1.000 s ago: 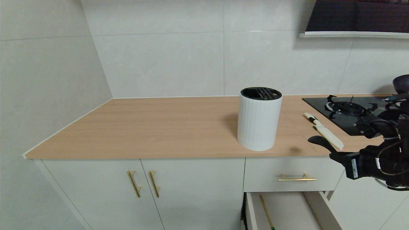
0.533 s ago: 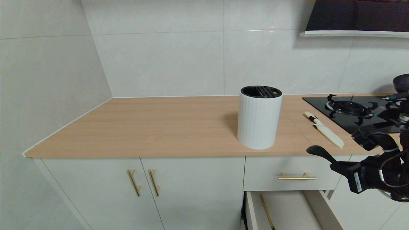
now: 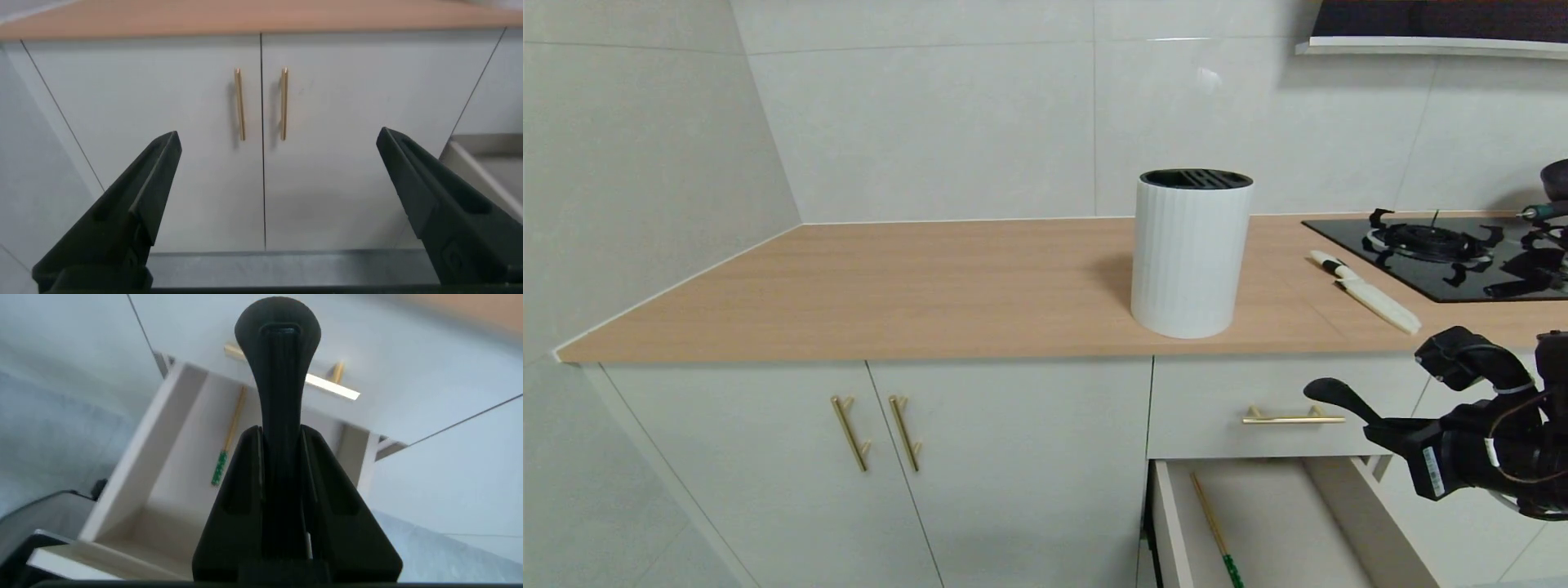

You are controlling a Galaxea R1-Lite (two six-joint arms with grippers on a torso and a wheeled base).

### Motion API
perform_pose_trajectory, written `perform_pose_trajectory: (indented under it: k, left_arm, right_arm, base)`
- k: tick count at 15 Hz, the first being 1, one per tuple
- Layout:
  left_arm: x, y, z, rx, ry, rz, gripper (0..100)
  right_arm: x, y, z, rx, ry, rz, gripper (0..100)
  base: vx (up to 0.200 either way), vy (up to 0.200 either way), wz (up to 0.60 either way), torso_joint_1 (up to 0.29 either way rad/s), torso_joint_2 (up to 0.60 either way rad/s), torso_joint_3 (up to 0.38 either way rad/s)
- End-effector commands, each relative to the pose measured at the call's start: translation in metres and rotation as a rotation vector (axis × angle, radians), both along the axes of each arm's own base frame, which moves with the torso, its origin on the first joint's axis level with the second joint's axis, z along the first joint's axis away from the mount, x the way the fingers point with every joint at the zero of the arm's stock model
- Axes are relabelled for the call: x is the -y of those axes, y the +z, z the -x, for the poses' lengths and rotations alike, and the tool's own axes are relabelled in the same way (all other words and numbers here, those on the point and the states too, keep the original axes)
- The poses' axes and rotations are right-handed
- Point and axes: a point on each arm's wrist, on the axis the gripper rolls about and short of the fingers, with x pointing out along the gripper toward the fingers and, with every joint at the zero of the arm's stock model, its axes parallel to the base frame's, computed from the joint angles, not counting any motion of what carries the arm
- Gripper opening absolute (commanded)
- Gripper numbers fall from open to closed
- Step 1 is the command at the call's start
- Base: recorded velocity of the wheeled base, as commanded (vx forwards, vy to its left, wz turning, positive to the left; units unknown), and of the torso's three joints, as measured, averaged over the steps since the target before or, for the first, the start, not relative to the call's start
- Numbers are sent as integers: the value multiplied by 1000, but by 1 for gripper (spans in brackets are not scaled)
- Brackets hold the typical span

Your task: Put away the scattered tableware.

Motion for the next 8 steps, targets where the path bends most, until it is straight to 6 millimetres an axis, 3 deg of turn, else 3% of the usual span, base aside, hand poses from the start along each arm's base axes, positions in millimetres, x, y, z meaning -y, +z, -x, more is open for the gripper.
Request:
perform_pose_trajectory:
  k: [1,8]
  left_arm:
    - [0,0,0,0,0,0,100]
    - [0,0,0,0,0,0,100]
  right_arm:
    - [-1,-3,-2,-12,3,2,0]
    - [-2,-11,-5,-43,10,17,0]
  base:
    - [0,0,0,-193,476,290]
    - [0,0,0,-167,462,293]
